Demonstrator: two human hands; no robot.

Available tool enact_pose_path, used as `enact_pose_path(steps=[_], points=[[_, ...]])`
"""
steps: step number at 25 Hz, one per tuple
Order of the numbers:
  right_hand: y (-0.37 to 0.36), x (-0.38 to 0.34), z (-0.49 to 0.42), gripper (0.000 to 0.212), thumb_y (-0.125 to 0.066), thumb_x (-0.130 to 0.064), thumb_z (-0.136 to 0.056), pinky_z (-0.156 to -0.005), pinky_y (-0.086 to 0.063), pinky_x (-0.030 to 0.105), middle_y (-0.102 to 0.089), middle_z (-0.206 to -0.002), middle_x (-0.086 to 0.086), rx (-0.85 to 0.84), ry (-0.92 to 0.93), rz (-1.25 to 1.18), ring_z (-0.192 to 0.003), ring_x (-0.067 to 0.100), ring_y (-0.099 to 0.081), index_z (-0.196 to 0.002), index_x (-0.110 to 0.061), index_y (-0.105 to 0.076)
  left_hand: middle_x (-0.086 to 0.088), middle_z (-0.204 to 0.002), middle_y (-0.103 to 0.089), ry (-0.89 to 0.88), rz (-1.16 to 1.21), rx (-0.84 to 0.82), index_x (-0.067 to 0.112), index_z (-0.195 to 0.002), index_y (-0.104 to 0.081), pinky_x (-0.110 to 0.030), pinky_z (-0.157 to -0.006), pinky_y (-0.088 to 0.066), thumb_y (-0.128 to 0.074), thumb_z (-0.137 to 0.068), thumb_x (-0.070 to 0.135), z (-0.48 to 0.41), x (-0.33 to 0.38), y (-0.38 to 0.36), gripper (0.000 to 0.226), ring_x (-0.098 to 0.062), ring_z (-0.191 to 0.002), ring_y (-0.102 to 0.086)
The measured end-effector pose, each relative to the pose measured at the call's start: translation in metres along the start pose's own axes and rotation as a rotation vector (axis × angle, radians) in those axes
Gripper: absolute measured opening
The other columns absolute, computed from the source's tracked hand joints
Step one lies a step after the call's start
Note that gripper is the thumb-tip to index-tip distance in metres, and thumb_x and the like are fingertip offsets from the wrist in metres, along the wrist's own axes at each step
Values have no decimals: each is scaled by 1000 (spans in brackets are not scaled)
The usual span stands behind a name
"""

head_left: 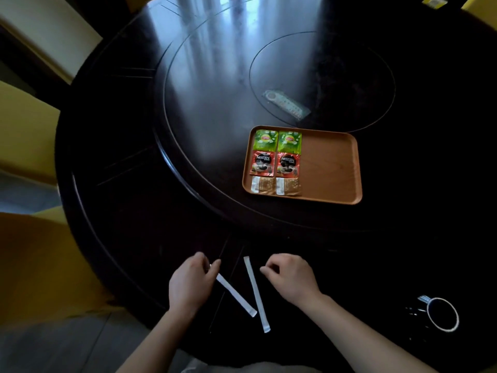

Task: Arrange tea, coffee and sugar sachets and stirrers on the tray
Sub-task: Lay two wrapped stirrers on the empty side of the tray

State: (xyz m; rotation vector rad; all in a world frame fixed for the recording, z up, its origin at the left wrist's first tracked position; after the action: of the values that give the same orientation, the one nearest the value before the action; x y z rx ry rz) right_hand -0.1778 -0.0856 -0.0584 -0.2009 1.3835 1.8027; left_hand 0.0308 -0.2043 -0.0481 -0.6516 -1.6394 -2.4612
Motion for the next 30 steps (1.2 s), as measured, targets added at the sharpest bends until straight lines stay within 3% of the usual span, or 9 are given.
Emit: enact_pose_path(steps=[3, 7, 11, 15, 18, 23, 26, 30], points=[[-19, -3, 9, 31, -61, -57, -86, -66, -57, 30, -67, -76, -9, -76, -94, 87, -70, 6, -64, -81, -27, -67, 2, -54, -64, 167, -34, -75, 20, -64, -61, -31, -45, -52, -59, -87, 62, 20, -13, -15, 48, -12, -48, -62], [-31, -9, 14, 41, -62, -64, -83, -66, -58, 32, -69, -78, -5, -122, -147, 227, -72, 13, -66, -88, -23, -64, 5, -54, -64, 218, -113, -116, 21, -61, -61, -26, -43, -48, -60, -82, 66, 30, -5, -30, 50, -9, -46, -61], [-39, -14, 17, 29, -62, -48, -89, -68, -56, 34, -69, -89, 0, -134, -146, 285, -81, 20, -68, -93, -19, -61, 5, -60, -64, 293, -29, -95, 19, -69, -60, -25, -43, -42, -66, -83, 56, 37, -8, -36, 40, -9, -50, -60], [-39, -15, 16, 10, -56, -27, -86, -68, -57, 37, -70, -85, 3, -128, -160, 269, -78, 23, -68, -80, -18, -56, 3, -61, -65, 406, 158, -69, 15, -67, -63, -25, -43, -43, -68, -85, 35, 39, -16, -38, 28, -12, -49, -60], [-40, -12, 17, 10, -57, -26, -85, -64, -54, 34, -69, -85, 2, -126, -174, 259, -77, 22, -67, -84, -17, -62, 3, -55, -60, 446, 223, -54, 12, -63, -63, -25, -42, -40, -68, -83, 27, 41, -16, -41, 25, -11, -44, -54], [-35, 6, 25, 10, -60, -30, -86, -64, -56, 31, -69, -83, -5, -100, -196, 128, -74, 14, -67, -86, -22, -66, 4, -46, -53, 533, 324, -39, 17, -54, -58, -25, -42, -38, -67, -84, 31, 39, -31, -42, 35, -12, -40, -49], [-30, 16, 30, 11, -61, -32, -86, -61, -58, 30, -67, -76, -6, -87, -194, 50, -67, 10, -65, -78, -24, -64, 2, -48, -60, 522, 438, -27, 11, -58, -63, -28, -44, -46, -67, -84, 28, 38, -36, -41, 32, -15, -41, -55], [-10, 24, 33, 12, -64, -32, -84, -64, -60, 32, -69, -71, -7, -32, -187, -47, -64, 8, -66, -74, -27, -66, -5, -60, -73, 467, 650, 18, 10, -70, -72, -36, -58, -63, -69, -84, 17, 35, -22, -24, 16, -21, -56, -73]])
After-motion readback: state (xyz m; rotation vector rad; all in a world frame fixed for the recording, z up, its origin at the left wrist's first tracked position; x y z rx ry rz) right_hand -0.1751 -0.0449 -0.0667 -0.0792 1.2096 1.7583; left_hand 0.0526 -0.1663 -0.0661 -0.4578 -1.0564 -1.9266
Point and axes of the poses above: each hand's wrist, its own z-axis away from the middle knuckle, its own y-axis out of the back of the hand, x = y × z, the point moved 10 cm from there along -z, towards the middle knuckle
